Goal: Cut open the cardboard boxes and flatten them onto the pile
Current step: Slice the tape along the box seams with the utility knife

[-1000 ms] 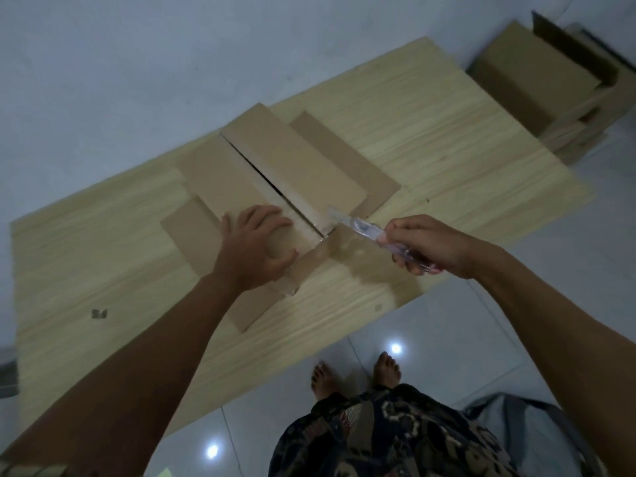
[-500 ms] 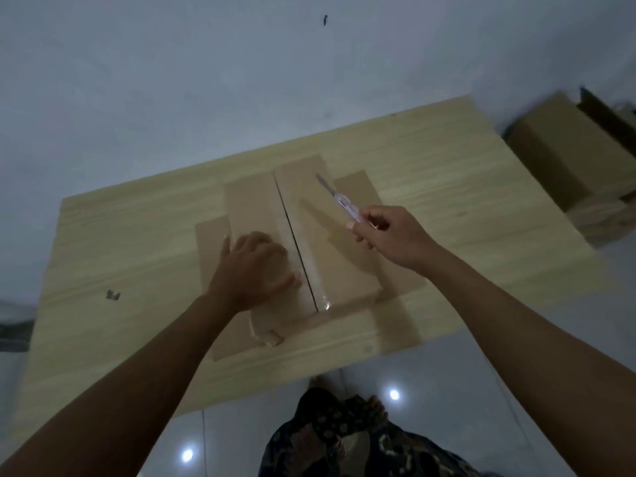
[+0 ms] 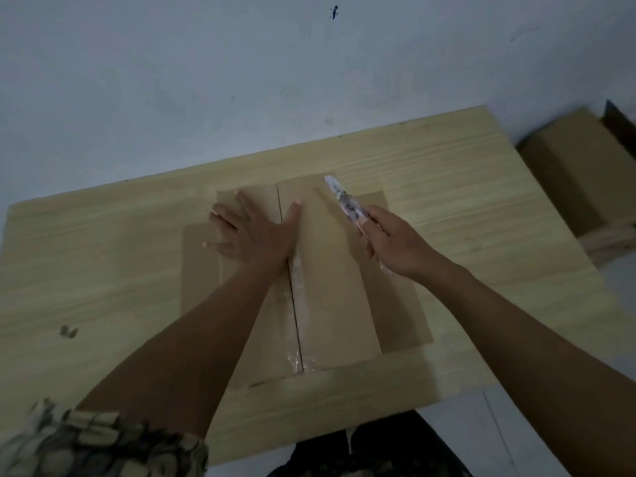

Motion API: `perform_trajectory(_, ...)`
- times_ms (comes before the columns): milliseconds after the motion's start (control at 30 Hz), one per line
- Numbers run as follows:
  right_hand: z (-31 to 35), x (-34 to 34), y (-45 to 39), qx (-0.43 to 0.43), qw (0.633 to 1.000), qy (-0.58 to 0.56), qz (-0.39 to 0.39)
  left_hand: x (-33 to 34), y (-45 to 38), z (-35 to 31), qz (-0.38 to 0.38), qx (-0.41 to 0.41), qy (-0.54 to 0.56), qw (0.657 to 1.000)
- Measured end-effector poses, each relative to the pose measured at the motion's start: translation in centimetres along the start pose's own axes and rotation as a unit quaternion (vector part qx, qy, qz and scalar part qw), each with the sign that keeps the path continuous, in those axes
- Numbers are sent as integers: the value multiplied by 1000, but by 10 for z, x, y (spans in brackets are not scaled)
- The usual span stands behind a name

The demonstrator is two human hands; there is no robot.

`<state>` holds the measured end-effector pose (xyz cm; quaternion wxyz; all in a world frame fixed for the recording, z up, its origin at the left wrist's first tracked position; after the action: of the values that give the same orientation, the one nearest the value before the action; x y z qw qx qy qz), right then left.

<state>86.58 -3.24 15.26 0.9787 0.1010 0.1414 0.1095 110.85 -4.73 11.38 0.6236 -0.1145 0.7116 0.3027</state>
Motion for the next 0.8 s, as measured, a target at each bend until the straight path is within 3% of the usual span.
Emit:
perform_trajectory(233, -5, -52, -39, -34, 999, -17, -30, -5, -4, -17, -78, 121, -46, 988)
perform_trajectory(433, -11, -66, -58, 7, 998, 12, 55, -3, 9, -35, -89, 253, -93, 959)
perform_trajectory(600, -30, -74, -64, 38, 992, 41, 110, 0, 22, -39, -96, 387, -130, 908)
perform_trajectory(700, -41, -73, -65, 50, 987, 52, 142, -2, 28, -38, -88, 362, -119, 920)
perform_trajectory(800, -45, -70, -67, 45, 984, 54, 162, -3, 34, -50, -58, 254, -74, 963)
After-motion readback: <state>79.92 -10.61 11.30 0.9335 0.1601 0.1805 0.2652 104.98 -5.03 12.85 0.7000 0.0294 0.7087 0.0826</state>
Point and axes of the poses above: each hand's wrist, its own y-axis away from the middle knuckle, its own x-axis out of the palm, z = x × y, the point moved 8 cm from there along -y, towards the middle knuckle, and after that the axes turned 15 degrees about -y, right-handed, at the moved point
